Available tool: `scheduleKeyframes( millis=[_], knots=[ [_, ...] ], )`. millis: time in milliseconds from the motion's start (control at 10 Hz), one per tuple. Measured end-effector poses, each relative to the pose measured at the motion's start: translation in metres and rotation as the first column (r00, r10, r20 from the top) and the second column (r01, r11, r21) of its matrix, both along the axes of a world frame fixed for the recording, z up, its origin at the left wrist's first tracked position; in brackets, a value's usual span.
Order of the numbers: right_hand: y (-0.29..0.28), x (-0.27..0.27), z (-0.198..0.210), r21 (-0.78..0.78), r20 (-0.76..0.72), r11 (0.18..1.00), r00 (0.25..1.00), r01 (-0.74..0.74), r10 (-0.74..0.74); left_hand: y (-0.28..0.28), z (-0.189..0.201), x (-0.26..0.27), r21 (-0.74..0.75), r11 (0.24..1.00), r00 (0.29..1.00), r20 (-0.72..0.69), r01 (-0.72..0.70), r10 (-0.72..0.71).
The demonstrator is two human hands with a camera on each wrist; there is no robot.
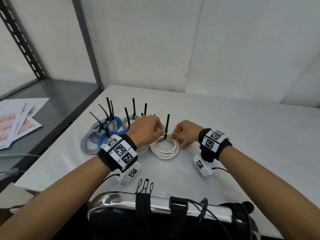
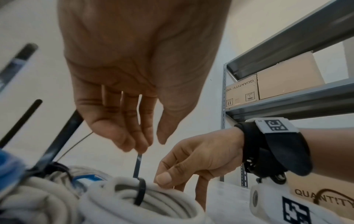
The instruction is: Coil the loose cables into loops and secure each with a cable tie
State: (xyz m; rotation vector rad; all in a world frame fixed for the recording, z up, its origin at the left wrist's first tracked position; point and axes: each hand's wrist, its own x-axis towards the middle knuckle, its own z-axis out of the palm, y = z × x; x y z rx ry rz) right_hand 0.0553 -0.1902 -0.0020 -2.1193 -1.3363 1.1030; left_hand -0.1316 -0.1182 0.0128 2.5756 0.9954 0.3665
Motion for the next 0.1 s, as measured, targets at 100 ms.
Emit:
scheduleKeyframes(
  millis=[100],
  knots=[
    [-0.0002, 0.0051, -0.0016, 0.015, 0.106, 1.000, 0.994, -0.017, 0.015, -0.0022, 0.0105, 0.0236, 0.001, 1.000, 0.997, 0.081, 0.019, -0.019]
  ],
)
